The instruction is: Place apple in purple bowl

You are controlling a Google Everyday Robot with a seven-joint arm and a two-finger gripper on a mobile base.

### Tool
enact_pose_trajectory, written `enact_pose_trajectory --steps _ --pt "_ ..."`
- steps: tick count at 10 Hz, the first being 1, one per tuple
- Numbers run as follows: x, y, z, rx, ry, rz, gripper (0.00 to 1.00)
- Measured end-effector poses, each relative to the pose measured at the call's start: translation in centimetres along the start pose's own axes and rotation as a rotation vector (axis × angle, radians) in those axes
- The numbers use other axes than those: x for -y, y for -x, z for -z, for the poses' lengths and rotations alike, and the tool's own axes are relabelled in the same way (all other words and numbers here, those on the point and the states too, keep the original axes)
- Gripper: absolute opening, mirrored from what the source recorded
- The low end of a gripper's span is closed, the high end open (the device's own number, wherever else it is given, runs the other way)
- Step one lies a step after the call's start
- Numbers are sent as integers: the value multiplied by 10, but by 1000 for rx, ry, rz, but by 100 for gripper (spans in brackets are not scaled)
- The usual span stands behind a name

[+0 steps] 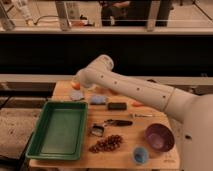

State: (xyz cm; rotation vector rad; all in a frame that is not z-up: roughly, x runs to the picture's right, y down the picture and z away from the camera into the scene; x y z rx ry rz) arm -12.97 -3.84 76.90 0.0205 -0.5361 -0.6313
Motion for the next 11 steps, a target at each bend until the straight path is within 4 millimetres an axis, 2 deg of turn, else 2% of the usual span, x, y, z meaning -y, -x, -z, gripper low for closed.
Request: enact_pose_trajectory --steps 2,4,9,11 --pt "-32 -9 34 -66 12 -60 0" --pt "-60 -9 63 -121 22 -120 0" --pt "-108 -3 106 -203 37 -242 0" --pt "-134 -17 129 -231 38 -296 0"
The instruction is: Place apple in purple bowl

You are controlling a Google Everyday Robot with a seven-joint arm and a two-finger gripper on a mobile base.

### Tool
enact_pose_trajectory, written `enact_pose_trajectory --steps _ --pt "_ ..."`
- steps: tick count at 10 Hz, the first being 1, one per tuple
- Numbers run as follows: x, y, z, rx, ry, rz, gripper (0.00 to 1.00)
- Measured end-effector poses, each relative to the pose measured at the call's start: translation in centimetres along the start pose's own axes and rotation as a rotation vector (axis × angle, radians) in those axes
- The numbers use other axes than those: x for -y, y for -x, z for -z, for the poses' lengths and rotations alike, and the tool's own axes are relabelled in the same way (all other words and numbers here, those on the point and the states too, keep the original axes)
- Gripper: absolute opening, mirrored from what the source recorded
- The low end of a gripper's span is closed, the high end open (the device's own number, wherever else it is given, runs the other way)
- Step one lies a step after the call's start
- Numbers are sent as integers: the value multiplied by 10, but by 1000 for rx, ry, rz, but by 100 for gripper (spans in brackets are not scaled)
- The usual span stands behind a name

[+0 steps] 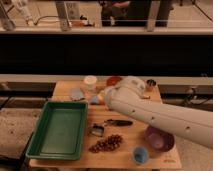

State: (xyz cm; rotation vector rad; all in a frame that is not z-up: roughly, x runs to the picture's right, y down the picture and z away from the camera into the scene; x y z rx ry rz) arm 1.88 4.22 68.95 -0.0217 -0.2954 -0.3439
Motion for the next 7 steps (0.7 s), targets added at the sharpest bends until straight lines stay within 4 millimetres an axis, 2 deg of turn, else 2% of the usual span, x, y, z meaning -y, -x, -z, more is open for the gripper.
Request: enact_pose_trajectory --steps 3,5,7 --pt "-31 -31 29 -50 10 -69 0" --pt "-57 -41 49 -83 27 -112 0" --pt "-71 -42 56 -95 44 -131 0"
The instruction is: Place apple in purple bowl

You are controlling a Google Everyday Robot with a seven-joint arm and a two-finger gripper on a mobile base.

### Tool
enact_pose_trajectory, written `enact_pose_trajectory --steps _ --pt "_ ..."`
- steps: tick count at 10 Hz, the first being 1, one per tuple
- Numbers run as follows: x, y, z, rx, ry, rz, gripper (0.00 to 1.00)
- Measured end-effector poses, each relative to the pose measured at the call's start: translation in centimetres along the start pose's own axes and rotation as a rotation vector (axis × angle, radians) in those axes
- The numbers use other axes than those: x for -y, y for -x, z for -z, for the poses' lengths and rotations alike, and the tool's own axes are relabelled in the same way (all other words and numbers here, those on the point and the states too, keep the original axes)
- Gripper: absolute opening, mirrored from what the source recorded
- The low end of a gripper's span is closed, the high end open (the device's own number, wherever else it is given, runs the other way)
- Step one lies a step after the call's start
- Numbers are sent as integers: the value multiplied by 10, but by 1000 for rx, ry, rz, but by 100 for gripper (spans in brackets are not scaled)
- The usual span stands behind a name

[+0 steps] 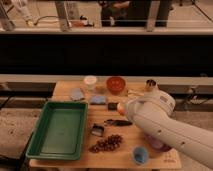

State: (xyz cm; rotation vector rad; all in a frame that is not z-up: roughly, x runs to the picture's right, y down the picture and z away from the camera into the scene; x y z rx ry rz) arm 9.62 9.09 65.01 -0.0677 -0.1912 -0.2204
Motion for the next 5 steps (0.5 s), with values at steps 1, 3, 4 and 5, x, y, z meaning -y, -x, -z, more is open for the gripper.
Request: enact_pose_trajectory --steps 1,3,4,5 --pt "-10 -6 5 -12 7 -13 0" --pt "-29 -23 16 -31 9 -41 0" --pt "-37 -33 20 -40 7 -55 0" --pt "-45 -46 26 -56 3 -76 0"
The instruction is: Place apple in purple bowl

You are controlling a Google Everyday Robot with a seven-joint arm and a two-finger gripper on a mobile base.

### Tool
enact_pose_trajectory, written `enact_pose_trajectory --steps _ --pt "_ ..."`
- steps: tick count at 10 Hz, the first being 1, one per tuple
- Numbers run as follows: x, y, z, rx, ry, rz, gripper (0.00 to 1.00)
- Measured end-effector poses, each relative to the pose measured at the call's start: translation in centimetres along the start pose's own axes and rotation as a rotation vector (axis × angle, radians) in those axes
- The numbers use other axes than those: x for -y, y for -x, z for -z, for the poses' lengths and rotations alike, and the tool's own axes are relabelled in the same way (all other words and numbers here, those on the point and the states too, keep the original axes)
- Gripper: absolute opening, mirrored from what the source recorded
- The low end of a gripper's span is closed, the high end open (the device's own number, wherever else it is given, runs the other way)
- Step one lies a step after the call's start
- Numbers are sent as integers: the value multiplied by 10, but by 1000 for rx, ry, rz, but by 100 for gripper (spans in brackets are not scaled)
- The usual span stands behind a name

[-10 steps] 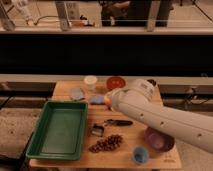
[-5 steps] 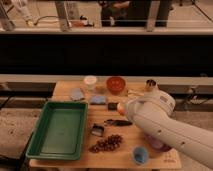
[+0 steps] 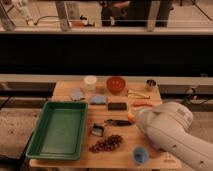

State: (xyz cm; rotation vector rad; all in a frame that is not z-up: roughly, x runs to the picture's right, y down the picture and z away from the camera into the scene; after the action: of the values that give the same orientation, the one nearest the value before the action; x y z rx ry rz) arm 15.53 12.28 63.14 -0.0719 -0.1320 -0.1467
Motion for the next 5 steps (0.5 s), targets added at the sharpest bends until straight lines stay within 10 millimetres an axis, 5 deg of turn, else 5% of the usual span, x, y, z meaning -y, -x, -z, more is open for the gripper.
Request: enact_pose_trajectory --steps 5 --pt "-30 -44 15 -55 -10 -92 0"
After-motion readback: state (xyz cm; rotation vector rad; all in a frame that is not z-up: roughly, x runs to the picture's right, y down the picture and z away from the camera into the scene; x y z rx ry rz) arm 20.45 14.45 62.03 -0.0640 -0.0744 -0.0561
